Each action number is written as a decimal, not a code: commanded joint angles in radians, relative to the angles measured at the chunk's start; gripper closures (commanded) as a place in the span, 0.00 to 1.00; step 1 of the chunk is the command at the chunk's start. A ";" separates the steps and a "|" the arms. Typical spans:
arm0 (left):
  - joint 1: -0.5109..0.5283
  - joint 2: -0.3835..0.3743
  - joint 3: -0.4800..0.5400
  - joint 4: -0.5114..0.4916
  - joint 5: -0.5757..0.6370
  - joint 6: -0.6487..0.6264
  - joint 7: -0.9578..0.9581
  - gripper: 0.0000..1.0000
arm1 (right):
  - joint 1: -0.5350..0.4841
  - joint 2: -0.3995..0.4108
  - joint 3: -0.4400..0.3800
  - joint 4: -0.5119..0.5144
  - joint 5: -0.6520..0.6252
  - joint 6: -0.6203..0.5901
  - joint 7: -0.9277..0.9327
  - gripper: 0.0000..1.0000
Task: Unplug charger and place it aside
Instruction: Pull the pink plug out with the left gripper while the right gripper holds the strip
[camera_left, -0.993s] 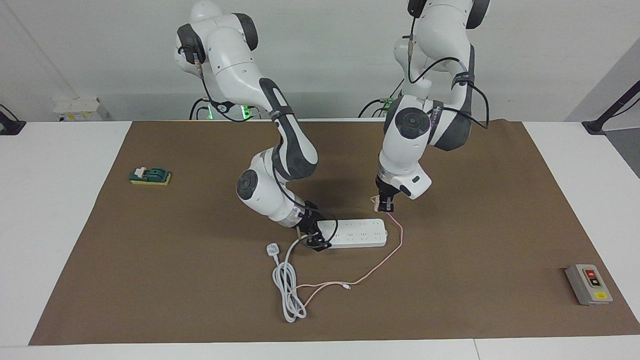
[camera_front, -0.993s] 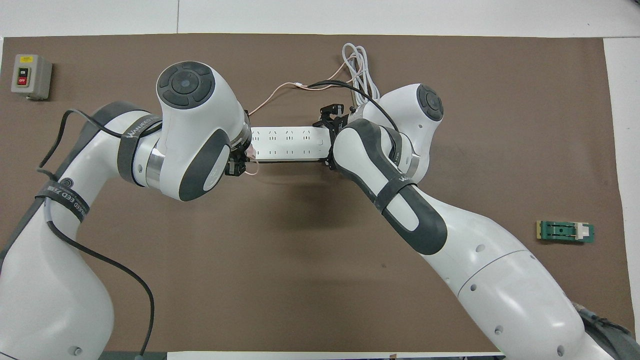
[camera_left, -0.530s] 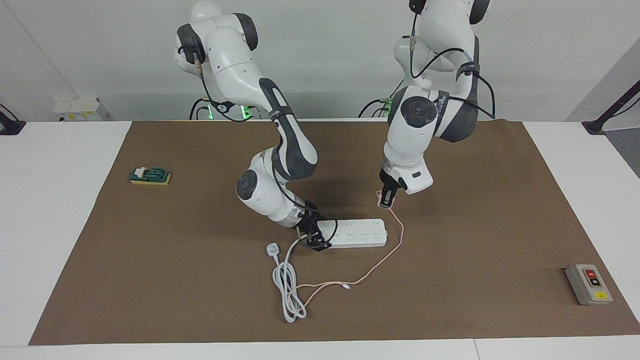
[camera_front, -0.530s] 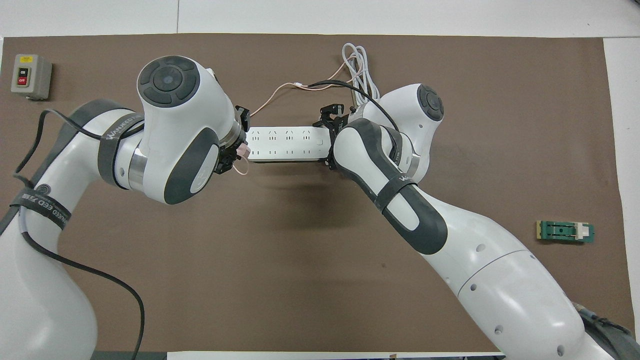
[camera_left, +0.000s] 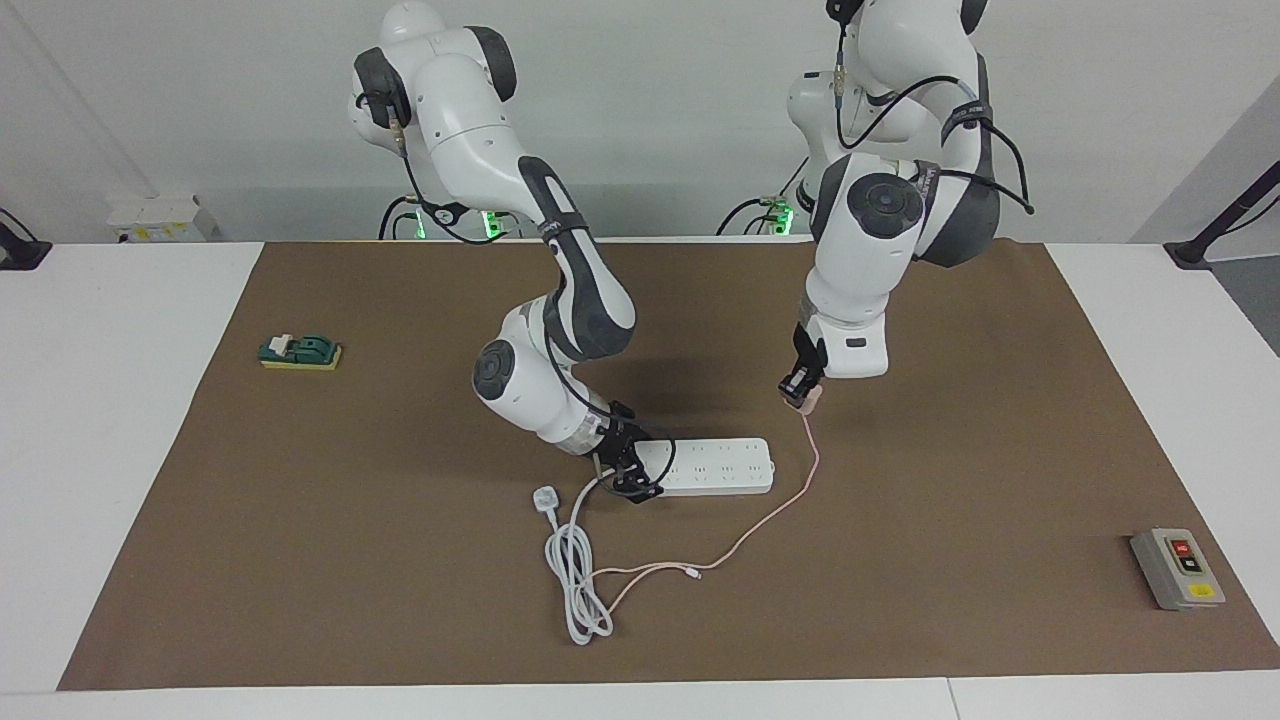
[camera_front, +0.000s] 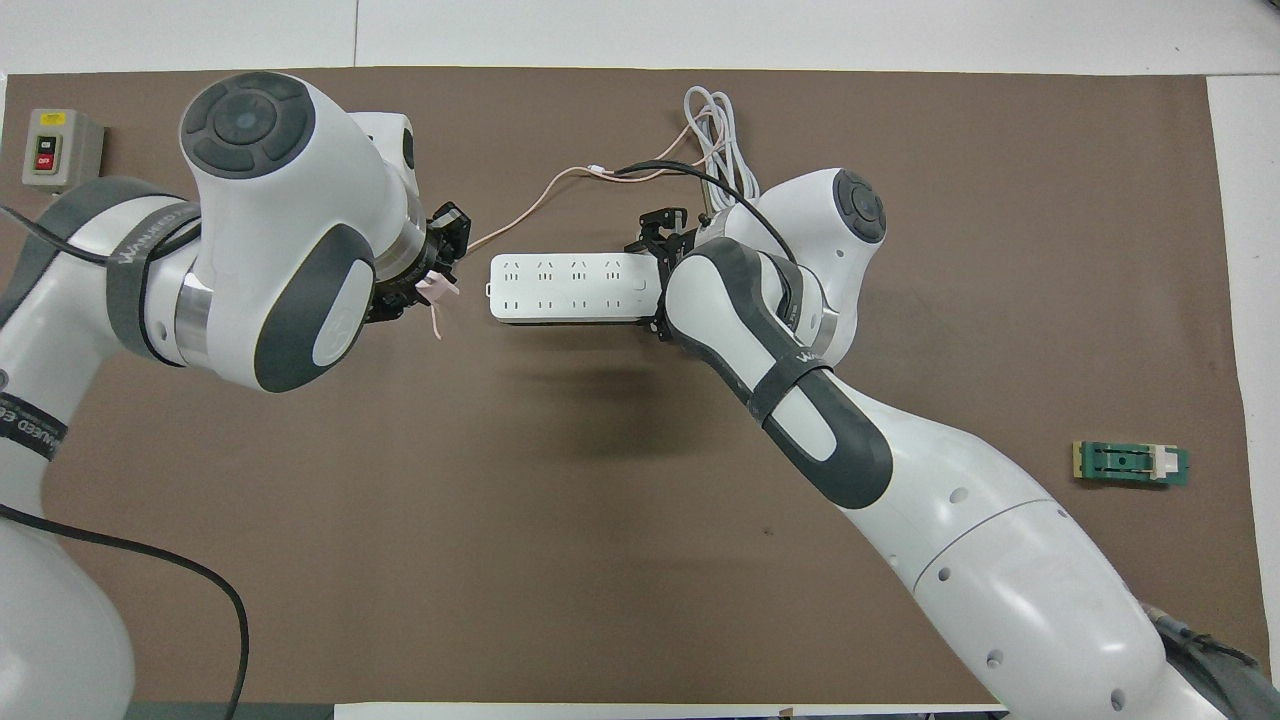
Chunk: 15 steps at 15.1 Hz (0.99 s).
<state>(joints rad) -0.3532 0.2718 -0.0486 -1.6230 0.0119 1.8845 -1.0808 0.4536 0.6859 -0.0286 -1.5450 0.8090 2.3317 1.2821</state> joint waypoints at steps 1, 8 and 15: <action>0.023 -0.008 -0.002 0.035 0.006 -0.047 0.145 1.00 | 0.000 0.021 0.004 0.023 0.038 0.020 -0.049 0.00; 0.143 -0.043 -0.002 0.066 0.000 -0.116 0.684 1.00 | -0.009 -0.006 0.004 0.028 0.035 -0.009 -0.041 0.00; 0.298 -0.095 -0.002 0.032 -0.038 -0.130 1.129 1.00 | -0.029 -0.069 -0.010 0.026 0.021 -0.100 -0.035 0.00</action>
<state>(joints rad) -0.1064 0.2129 -0.0447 -1.5633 -0.0028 1.7710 -0.0557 0.4482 0.6462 -0.0388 -1.5183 0.8091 2.2681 1.2732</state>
